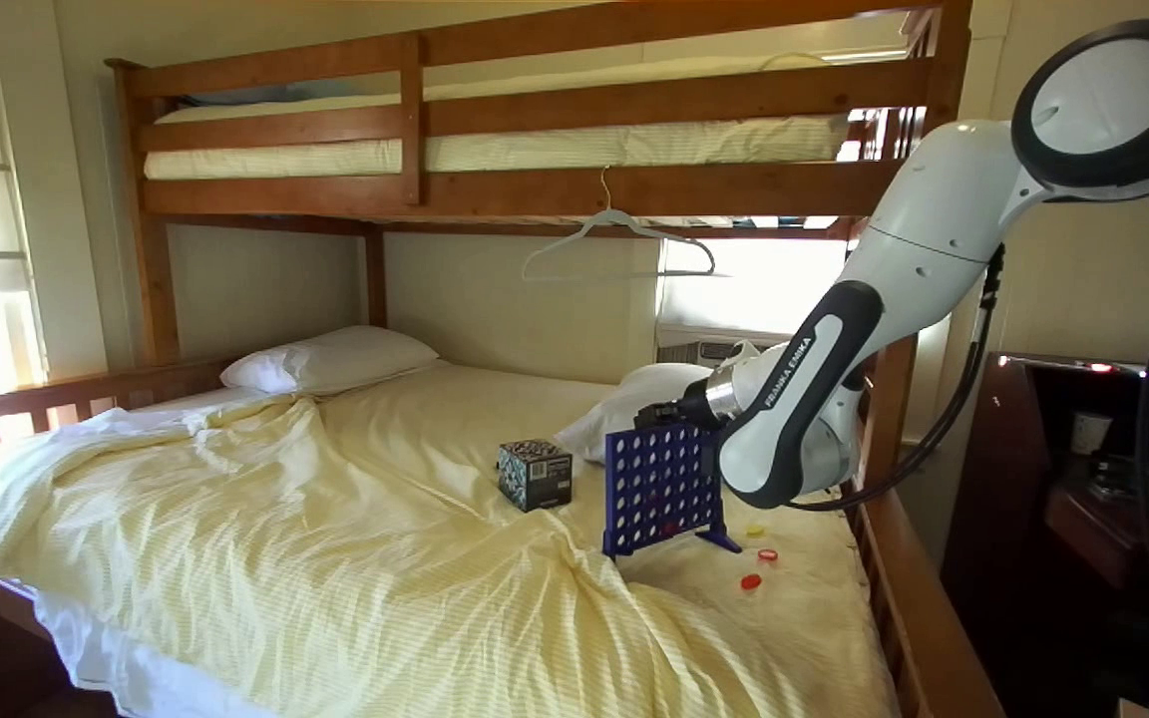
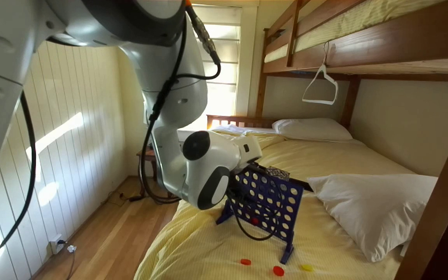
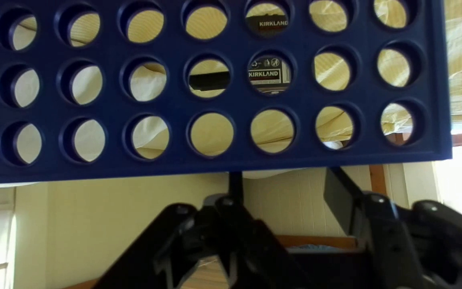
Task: Put one orange chip in the blue gameboard.
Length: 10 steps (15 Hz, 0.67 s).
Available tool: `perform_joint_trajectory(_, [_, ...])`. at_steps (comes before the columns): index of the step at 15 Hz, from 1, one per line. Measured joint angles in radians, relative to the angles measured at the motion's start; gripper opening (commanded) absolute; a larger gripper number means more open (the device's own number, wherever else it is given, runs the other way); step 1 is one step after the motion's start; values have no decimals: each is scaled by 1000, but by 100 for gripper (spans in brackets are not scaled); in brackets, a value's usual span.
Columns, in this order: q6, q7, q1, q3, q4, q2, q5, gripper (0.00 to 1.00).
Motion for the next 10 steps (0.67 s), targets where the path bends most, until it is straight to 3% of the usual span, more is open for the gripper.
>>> perform_joint_trajectory(2, [-8, 0, 1, 3, -5, -5, 0, 99])
perform_joint_trajectory(10, [11, 14, -4, 10, -18, -10, -21, 100])
